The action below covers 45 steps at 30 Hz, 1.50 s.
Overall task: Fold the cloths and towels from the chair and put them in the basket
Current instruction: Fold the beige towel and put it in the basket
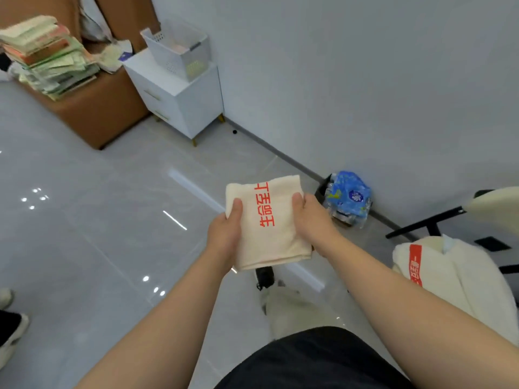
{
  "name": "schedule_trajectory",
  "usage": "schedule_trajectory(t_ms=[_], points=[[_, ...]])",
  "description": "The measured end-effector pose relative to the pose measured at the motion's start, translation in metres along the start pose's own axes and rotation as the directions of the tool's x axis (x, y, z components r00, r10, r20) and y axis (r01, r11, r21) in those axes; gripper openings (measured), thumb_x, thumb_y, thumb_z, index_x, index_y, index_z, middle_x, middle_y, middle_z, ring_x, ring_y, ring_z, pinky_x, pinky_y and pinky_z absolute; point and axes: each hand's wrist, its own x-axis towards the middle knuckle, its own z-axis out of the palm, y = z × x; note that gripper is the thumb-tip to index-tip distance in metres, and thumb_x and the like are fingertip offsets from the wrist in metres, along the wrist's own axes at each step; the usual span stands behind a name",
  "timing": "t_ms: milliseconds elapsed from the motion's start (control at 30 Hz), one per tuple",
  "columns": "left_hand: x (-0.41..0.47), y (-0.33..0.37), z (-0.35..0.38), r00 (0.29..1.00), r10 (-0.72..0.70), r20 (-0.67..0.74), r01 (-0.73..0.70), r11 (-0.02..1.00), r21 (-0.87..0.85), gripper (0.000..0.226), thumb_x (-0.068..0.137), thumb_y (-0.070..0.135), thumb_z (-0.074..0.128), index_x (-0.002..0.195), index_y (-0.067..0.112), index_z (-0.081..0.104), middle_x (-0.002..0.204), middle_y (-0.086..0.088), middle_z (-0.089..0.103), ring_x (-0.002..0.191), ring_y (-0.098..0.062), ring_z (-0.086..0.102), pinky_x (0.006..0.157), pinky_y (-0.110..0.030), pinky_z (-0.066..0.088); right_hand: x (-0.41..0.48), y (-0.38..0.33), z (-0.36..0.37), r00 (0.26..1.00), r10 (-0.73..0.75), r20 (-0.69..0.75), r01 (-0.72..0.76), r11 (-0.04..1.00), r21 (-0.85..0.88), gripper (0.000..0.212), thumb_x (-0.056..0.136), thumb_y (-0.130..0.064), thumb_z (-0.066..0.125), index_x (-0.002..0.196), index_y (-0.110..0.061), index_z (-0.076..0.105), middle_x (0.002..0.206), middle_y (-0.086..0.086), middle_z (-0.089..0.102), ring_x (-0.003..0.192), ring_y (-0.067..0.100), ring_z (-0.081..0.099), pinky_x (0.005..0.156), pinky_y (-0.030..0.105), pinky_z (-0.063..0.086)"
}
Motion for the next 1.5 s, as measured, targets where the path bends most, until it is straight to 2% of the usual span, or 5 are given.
schedule_trajectory(t_ms=[567, 733, 867, 1233, 1500], points=[[0.335, 0.305, -0.129, 0.976, 0.132, -0.175, -0.081, 0.958, 0.275, 0.046, 0.093, 0.059, 0.052, 0.099, 0.015, 0.062, 0.094, -0.001, 0.069, 0.083, -0.02, 0.065, 0.074, -0.038, 0.055, 0.311, -0.326, 0.125, 0.995, -0.089, 0.046, 0.089, 0.996, 0.012, 0.044, 0.105, -0.05, 0.024, 0.114, -0.015, 0.049, 0.099, 0.004, 0.064, 0.084, 0.016, 0.061, 0.062, 0.032, 0.046], [0.449, 0.374, -0.176, 0.995, 0.098, 0.019, -0.1, 0.98, 0.17, 0.061, 0.087, 0.041, 0.068, 0.139, 0.036, 0.037, 0.121, -0.002, 0.06, 0.1, -0.023, 0.065, 0.09, -0.045, 0.056, 0.413, -0.4, 0.173, 0.998, 0.063, 0.031, -0.065, 0.996, 0.061, 0.055, 0.105, -0.049, 0.027, 0.127, -0.004, 0.051, 0.119, 0.013, 0.063, 0.104, 0.03, 0.062, 0.083, 0.037, 0.049], [0.544, 0.442, -0.212, 0.974, 0.121, 0.192, -0.18, 0.928, 0.325, 0.031, 0.094, 0.033, 0.059, 0.124, 0.041, 0.06, 0.127, -0.002, 0.059, 0.107, -0.023, 0.062, 0.091, -0.043, 0.056, 0.486, -0.463, 0.206, 0.977, 0.205, 0.064, -0.214, 0.929, 0.301, 0.051, 0.1, -0.05, 0.042, 0.127, -0.008, 0.053, 0.119, 0.012, 0.064, 0.104, 0.028, 0.063, 0.094, 0.044, 0.054], [0.753, 0.632, -0.227, 0.901, -0.224, 0.371, -0.032, 0.819, 0.573, 0.039, 0.09, 0.017, 0.052, 0.122, 0.036, 0.066, 0.116, 0.0, 0.063, 0.097, -0.026, 0.065, 0.065, -0.035, 0.06, 0.636, -0.61, 0.225, 0.929, 0.19, 0.318, -0.299, 0.89, 0.343, 0.039, 0.103, -0.026, 0.051, 0.142, -0.026, 0.048, 0.109, 0.002, 0.058, 0.077, 0.021, 0.064, 0.058, 0.038, 0.061], [0.947, 0.694, -0.19, 0.856, -0.351, 0.38, -0.081, 0.634, 0.769, 0.043, 0.089, 0.002, 0.061, 0.117, 0.032, 0.071, 0.115, 0.003, 0.061, 0.099, -0.023, 0.065, 0.067, -0.03, 0.06, 0.82, -0.659, 0.265, 0.839, 0.316, 0.442, -0.448, 0.863, 0.233, 0.068, 0.097, -0.008, 0.058, 0.156, -0.021, 0.027, 0.135, 0.012, 0.053, 0.107, 0.03, 0.063, 0.086, 0.048, 0.058]])
